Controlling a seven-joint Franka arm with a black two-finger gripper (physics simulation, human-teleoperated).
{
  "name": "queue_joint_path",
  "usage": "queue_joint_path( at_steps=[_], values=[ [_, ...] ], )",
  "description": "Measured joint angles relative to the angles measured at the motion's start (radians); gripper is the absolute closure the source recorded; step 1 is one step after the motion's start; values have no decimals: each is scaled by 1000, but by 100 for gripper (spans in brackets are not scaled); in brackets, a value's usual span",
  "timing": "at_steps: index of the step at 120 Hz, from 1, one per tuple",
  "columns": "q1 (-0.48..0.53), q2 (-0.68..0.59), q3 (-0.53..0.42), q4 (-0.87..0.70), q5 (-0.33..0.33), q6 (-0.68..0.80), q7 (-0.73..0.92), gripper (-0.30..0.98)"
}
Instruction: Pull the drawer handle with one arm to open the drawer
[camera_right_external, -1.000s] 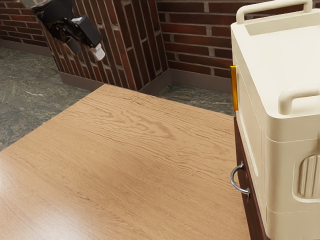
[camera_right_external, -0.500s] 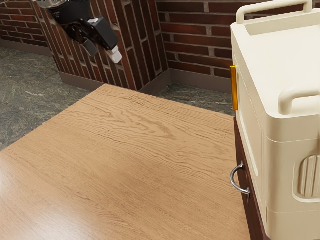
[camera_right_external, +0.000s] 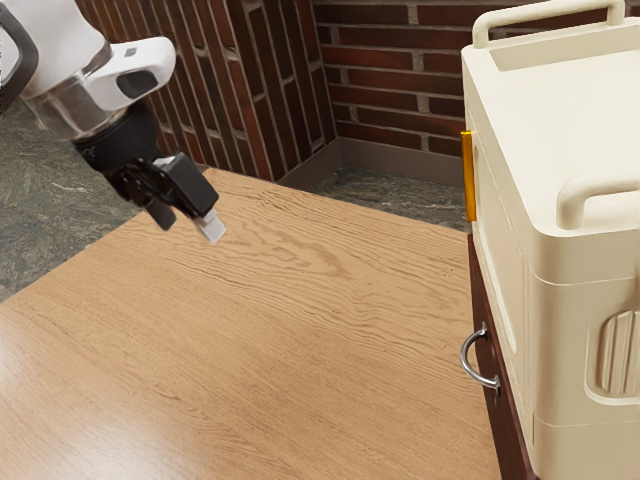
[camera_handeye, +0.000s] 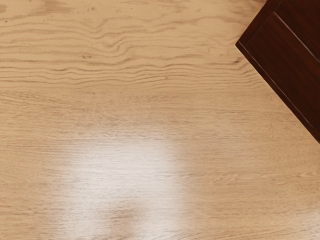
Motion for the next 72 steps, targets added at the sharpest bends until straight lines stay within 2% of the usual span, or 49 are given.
queue_joint_path(
  at_steps=[14, 28, 38, 50, 72],
  values=[
    [4, -66, 7, -89, -51, 25, -67, 0],
    [17, -175, -2, -243, -97, 72, -145, 0],
    [59, -188, -13, -303, -159, 116, -192, 0],
    [212, -165, -150, -315, -250, 159, -240, 0],
    [346, -78, -382, -278, -366, 231, -308, 0]
  ],
)
